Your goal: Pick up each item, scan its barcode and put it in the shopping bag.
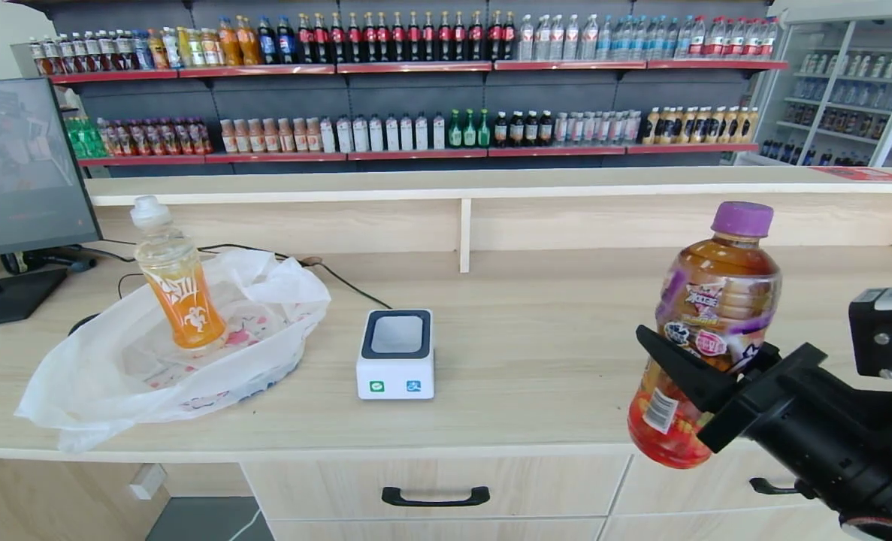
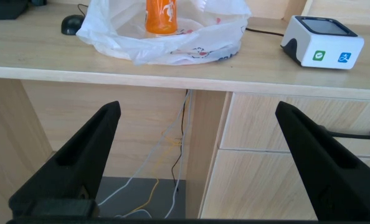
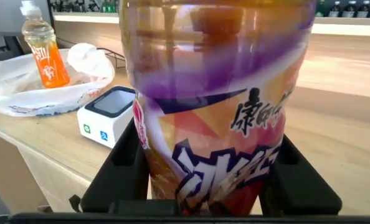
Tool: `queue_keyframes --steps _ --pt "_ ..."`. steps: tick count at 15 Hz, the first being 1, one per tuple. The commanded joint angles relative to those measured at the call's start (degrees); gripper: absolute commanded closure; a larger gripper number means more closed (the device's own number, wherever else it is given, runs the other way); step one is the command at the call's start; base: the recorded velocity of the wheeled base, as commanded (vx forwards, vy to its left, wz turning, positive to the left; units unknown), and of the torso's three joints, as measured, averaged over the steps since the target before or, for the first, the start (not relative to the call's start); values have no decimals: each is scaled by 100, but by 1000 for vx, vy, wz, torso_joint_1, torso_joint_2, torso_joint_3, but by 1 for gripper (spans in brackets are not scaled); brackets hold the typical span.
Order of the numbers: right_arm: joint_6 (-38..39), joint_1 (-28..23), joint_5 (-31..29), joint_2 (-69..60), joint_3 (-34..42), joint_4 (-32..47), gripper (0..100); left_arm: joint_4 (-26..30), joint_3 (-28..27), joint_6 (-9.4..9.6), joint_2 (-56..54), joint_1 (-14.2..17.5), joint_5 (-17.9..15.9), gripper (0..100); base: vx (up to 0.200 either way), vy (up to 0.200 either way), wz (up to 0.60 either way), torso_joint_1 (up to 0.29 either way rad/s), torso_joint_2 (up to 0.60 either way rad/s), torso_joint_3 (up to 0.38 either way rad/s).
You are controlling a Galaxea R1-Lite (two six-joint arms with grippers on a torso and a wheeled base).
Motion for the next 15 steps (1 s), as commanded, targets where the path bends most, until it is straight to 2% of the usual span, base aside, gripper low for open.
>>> queue_keyframes --steps 1,15 --pt "-2 -152 2 -137 -24 -9 100 1 -6 17 -2 0 1 0 0 0 0 0 0 0" --pt "24 -249 11 -119 -199 -9 100 1 -6 -10 -2 9 1 0 0 0 0 0 0 0"
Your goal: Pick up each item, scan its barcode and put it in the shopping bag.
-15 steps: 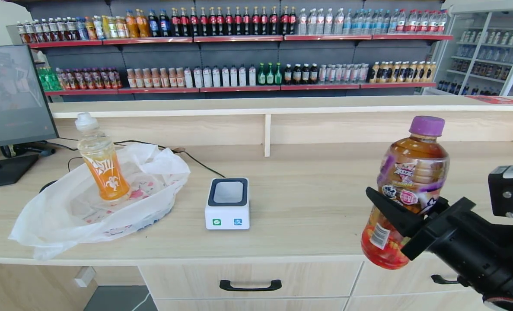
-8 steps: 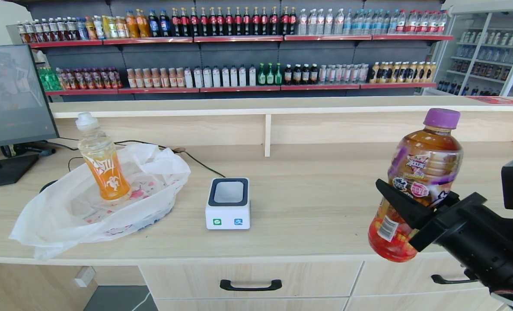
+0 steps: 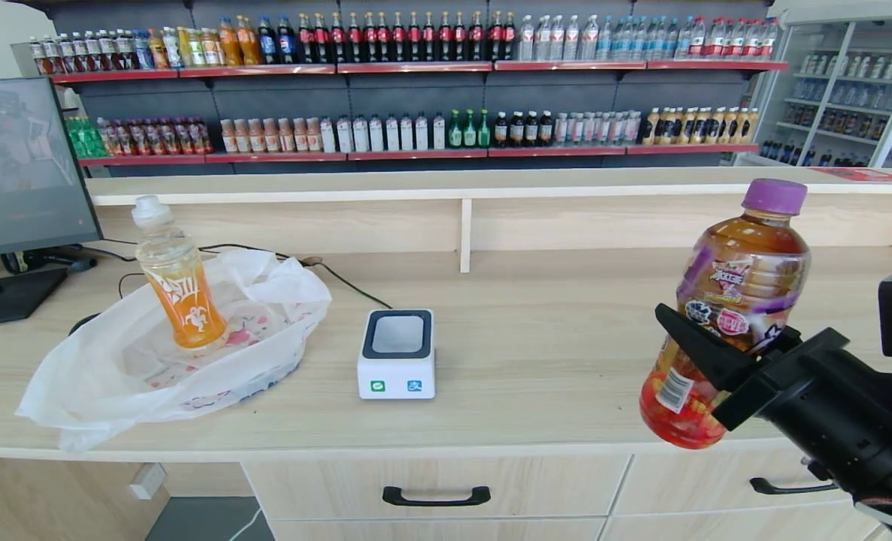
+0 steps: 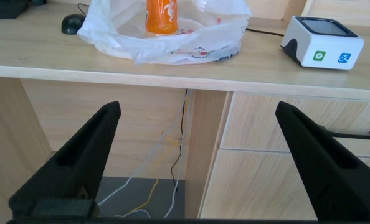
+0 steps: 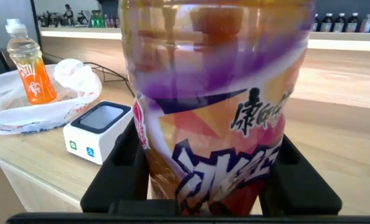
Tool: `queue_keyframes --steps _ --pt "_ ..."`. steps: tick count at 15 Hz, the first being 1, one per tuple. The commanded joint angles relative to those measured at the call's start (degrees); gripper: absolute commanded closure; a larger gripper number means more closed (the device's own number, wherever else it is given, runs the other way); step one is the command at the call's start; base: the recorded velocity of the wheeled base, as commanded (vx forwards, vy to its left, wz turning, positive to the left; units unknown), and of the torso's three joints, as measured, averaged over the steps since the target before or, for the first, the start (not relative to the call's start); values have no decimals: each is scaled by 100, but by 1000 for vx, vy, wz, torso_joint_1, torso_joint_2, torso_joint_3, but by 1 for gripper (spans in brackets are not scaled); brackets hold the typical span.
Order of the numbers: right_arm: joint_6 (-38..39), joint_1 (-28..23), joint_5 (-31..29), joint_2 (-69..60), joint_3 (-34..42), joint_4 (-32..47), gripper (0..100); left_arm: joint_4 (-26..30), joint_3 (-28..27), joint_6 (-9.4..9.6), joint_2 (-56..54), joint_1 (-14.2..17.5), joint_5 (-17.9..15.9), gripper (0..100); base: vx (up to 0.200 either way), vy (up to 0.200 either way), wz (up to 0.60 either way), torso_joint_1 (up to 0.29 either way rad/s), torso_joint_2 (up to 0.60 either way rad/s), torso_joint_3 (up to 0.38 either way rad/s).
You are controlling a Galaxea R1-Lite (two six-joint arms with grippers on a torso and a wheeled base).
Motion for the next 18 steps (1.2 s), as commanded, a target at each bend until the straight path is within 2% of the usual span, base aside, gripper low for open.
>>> queue_keyframes --steps 1,10,18 --pt "3 3 0 12 -83 -8 100 -1 5 0 -2 9 1 0 0 0 0 0 0 0" --pt "-33 3 9 -103 5 -8 100 -1 5 18 -2 0 1 0 0 200 0 3 1 3" --pt "-33 3 9 -243 119 -8 100 -1 -4 9 -2 0 1 0 0 0 0 0 0 0"
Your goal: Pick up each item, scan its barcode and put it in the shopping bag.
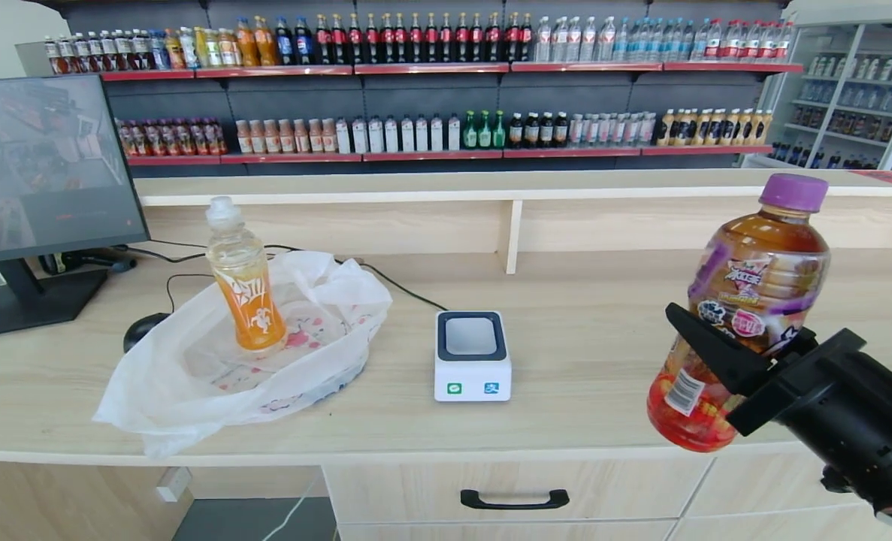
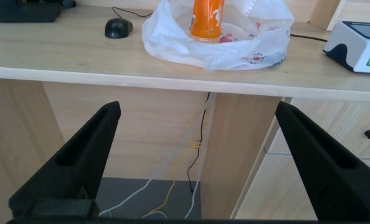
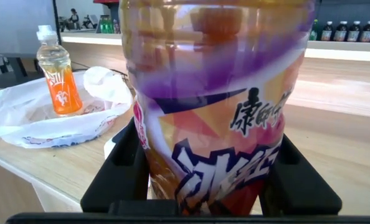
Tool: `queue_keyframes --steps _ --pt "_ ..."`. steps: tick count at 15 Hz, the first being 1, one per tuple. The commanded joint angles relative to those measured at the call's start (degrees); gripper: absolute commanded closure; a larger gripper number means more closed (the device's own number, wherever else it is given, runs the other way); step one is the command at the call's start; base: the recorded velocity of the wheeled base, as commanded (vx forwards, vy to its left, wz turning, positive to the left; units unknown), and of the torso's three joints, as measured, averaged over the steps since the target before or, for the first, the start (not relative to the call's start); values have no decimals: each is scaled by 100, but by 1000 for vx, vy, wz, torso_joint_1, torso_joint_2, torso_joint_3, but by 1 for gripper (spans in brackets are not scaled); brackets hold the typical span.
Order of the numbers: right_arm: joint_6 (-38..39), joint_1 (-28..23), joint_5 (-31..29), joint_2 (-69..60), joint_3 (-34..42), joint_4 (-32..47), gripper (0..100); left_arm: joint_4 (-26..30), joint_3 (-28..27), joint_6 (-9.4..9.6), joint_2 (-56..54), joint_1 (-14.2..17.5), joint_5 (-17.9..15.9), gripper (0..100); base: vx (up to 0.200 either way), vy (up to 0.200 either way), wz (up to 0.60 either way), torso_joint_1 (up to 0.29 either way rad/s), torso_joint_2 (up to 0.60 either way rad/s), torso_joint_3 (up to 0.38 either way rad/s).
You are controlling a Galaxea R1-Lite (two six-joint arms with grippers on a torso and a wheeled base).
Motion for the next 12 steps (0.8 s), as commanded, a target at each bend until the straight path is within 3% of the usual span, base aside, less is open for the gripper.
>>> queue_keyframes --steps 1,2,5,11,12 --pt "0 3 -8 -61 18 -3 100 -1 5 -1 -2 0 1 0 0 0 0 0 0 0" --pt "-8 3 -8 -61 27 -3 100 -1 5 -1 -2 0 1 0 0 0 0 0 0 0" --pt "18 12 -8 -175 79 -3 100 -1 5 -1 -2 0 1 0 -200 0 0 10 -2 -1" --pt "18 12 -8 -254 185 -3 100 -1 5 -1 -2 0 1 0 0 0 0 0 0 0" --pt "27 12 -8 -289 194 -3 100 -1 -4 -1 -2 0 1 0 0 200 0 12 2 2"
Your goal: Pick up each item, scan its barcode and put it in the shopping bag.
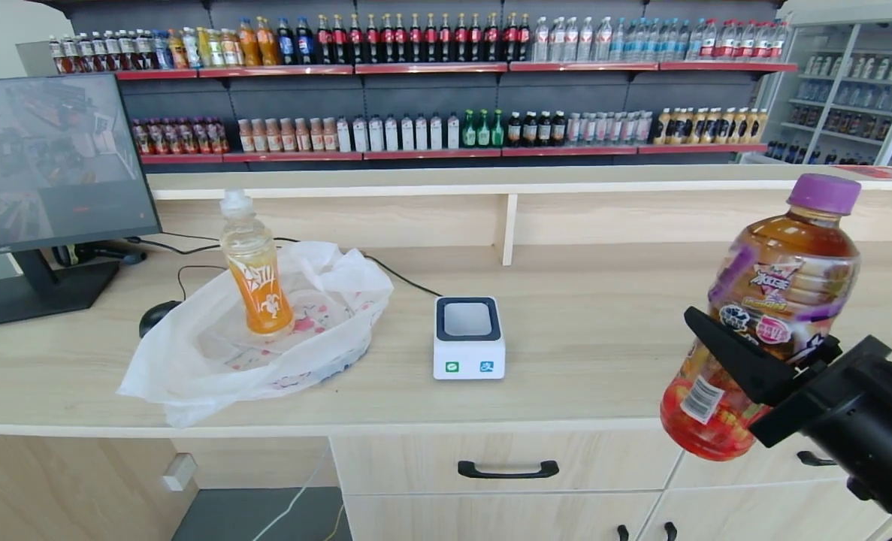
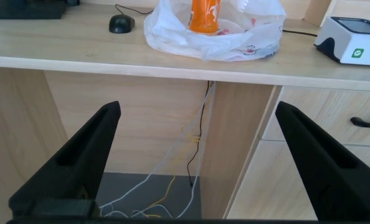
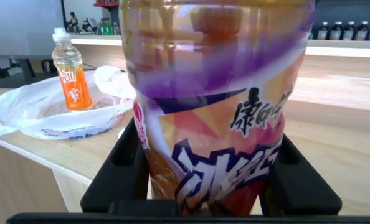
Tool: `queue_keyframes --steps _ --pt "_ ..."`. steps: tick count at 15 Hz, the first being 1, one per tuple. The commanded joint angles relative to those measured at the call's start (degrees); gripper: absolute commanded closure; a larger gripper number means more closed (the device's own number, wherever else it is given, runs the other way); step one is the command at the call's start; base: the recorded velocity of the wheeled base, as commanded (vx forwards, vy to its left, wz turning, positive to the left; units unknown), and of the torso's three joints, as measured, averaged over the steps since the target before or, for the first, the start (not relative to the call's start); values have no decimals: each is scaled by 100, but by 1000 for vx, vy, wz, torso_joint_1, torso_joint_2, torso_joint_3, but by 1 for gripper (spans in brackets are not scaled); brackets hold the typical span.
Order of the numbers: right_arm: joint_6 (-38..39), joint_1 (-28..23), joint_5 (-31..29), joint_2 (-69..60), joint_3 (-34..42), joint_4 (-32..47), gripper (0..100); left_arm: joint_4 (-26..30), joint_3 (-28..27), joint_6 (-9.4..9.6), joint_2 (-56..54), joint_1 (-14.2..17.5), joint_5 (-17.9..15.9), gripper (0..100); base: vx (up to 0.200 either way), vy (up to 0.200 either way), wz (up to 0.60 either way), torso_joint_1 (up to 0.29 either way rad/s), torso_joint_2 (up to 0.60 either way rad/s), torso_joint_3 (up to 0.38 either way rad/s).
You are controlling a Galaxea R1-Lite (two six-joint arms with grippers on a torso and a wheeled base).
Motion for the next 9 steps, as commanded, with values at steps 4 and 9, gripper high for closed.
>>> queue_keyframes --steps 4,9 --pt "11 -1 -2 -79 35 -8 100 -1 -4 -1 -2 9 1 0 0 200 0 0 6 4" --pt "2 -1 -2 -70 35 -8 100 -1 5 -1 -2 0 1 0 0 200 0 2 4 4"
